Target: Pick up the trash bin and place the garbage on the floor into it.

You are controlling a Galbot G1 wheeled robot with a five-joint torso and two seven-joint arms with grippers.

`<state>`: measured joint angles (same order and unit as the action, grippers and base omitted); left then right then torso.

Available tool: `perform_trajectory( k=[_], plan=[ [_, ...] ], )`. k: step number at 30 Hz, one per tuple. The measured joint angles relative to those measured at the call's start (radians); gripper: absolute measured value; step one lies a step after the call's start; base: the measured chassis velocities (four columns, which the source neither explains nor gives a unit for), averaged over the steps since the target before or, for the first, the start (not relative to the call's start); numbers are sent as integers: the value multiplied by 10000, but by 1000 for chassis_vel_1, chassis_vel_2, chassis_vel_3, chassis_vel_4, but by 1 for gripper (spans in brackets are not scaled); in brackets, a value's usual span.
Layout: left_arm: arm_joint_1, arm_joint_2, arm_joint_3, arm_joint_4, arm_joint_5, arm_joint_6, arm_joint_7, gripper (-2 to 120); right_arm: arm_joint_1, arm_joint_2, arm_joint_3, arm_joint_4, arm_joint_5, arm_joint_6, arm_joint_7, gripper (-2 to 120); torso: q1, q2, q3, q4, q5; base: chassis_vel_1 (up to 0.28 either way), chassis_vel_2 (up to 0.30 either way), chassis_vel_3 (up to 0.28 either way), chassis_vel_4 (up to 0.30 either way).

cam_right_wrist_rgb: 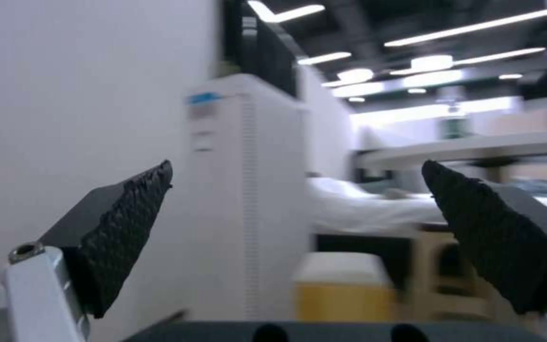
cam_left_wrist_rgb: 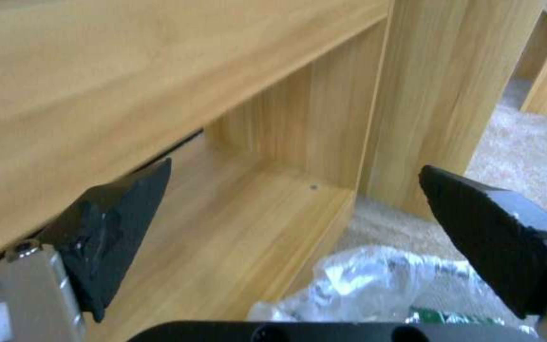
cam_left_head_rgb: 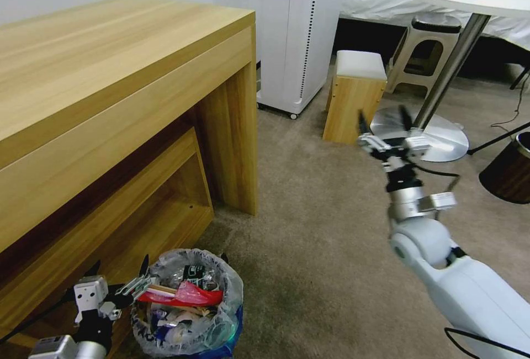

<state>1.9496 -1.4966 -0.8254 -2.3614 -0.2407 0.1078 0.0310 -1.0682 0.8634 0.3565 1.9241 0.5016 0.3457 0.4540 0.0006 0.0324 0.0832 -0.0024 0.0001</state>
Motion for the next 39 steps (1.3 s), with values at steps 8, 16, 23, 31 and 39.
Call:
perform_trajectory(
  k=[8,16,23,31,39],
  plan=[
    [-75,-29,62,-168,450,-89,4,100,-1858,989,1984,865,-698,-1239,1226,100,0,0,0,1,-1,0,0,0,0],
    [-135,-84,134,-311,1250,-579,32,100,-3033,2596,2625,1610,-1305,-1994,1722,100,0,0,0,1,-1,0,0,0,0],
    [-154,-71,275,-337,1481,-624,69,100,-3468,3163,2508,1615,-2032,-1766,1690,100,0,0,0,1,-5,0,0,0,0],
    [32,41,374,-296,1635,-808,69,100,-3669,3308,2149,968,-2854,-1653,1535,100,0,0,0,1,-3,0,0,0,0],
    [123,82,498,-248,1696,-870,77,100,-3773,2391,593,292,-1561,-708,31,100,-1,0,0,3,1,0,0,0,0]
  ],
)
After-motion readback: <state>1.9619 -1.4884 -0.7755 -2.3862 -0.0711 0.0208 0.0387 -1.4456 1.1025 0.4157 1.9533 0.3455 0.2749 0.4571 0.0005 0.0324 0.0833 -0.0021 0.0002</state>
